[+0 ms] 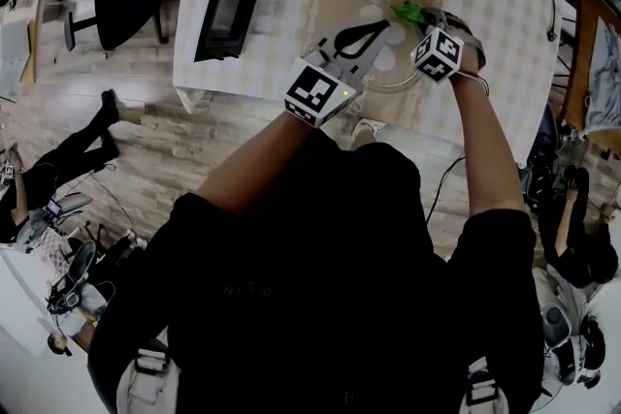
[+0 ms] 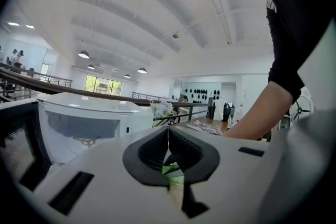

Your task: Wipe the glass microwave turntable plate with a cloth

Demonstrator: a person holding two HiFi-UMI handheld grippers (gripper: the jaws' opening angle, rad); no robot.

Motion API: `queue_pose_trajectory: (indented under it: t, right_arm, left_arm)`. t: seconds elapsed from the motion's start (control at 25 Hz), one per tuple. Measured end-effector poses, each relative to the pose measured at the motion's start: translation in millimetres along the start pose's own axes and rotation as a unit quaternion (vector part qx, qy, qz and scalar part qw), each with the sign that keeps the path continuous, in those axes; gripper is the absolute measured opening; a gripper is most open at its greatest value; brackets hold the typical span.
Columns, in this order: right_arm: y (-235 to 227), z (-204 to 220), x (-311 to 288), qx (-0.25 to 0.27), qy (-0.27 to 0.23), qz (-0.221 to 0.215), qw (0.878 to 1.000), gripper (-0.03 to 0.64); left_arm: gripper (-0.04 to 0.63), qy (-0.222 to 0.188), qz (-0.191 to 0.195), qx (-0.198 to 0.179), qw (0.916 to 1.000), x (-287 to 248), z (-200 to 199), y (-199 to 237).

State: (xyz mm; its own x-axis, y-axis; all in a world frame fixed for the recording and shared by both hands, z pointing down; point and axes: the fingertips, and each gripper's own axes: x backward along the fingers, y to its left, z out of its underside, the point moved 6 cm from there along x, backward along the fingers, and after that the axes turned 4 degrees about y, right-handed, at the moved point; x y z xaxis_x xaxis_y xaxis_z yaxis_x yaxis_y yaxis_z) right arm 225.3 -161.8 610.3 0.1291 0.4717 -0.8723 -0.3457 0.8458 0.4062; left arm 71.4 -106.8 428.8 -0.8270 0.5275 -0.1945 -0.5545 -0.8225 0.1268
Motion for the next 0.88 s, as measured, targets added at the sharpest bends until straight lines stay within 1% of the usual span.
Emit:
queue_pose_trajectory:
  t: [0.12,0.24,0.4,0.48,0.6,0.72,0.88]
  right_arm:
    - [4,3,-15,0.022,0.018,0.010,1.000,0.077]
    - [12,5,-29,0.033,0.029,0.004,0.999,0.077]
    - [17,7,-35,0.017,0.029,-0.005,0.999,0.077]
    - [19,10,-39,0.011,0.033,-0.017,0.999,0.077]
    - [23,14,-45,0.001,0.034,-0.033,0.999,0.073]
    - [23,16,-46,-0.021,0.028,-0.042,0.998,0.067]
    - [26,19,-43,-0.051,0.028,-0.074,0.996,0.066]
  left_arm:
    - [0.020,0.003,-0.006,0.001,1.0000,4,4,-1]
    - [0.020,0.006,-0.012,0.002,0.9999,9,8,-1]
    - [0.020,0.012,-0.018,0.006,0.9997,16,13,-1]
    - [0.020,0.015,-0.020,0.007,0.9997,18,15,0]
    - [0.020,0.015,-0.019,0.007,0.9997,20,16,0]
    - [0.020,0.016,-0.015,0.005,0.9997,18,16,-1]
    - [0.020,0.017,-0.008,0.004,0.9998,17,16,-3]
